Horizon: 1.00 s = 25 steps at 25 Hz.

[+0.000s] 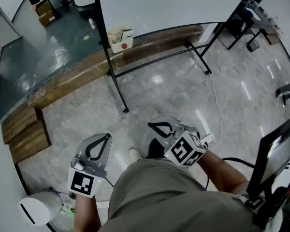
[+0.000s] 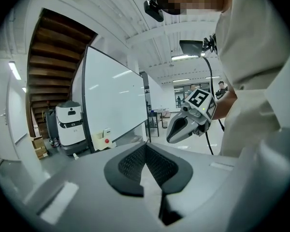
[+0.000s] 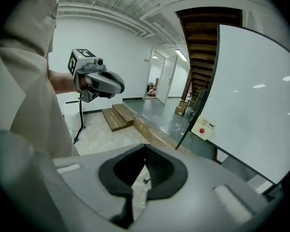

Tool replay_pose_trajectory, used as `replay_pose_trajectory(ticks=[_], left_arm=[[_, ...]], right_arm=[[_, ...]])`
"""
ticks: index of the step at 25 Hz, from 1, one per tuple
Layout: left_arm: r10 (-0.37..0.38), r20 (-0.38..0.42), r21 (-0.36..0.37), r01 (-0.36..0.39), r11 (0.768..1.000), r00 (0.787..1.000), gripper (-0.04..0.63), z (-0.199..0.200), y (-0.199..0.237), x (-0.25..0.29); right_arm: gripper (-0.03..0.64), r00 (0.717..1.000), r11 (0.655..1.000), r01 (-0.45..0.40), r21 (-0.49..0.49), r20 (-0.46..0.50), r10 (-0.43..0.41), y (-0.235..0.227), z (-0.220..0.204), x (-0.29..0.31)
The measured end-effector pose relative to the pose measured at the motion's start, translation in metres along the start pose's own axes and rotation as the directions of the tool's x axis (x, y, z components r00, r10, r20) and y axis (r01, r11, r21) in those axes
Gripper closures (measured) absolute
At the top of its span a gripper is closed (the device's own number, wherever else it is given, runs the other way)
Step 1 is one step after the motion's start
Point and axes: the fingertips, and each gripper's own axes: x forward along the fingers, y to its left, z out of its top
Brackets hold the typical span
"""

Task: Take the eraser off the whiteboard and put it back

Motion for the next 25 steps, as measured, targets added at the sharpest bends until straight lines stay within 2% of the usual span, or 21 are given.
replay_pose_trajectory(ticks=[8, 16, 19, 25], left_arm=[[0.02, 0.007, 0.007, -0.02, 1.0, 1.0, 0.591, 0.015, -0.081, -0.01], [0.059, 0.049, -0.021, -0.058, 0.998, 0.997, 0.591, 0.056, -0.208, 0.013], [0.083, 0.032, -0.033, -0.082, 0.996, 0.996, 0.591, 0.061, -0.257, 0.01], [0.1, -0.017, -0.045, -0.101, 0.994, 0.995, 0.591, 0.064, -0.328, -0.001]], right_arm=[[0.615, 0.998, 0.999, 0.011, -0.03, 0.055, -0.009, 0.027, -0.017, -0.08], [0.615, 0.997, 0.999, 0.03, -0.029, 0.073, -0.027, 0.048, -0.1, -0.206], [0.614, 0.995, 0.999, 0.026, -0.04, 0.094, -0.022, 0.06, -0.124, -0.241], [0.614, 0.992, 1.0, 0.005, -0.031, 0.128, -0.001, 0.083, -0.144, -0.296]])
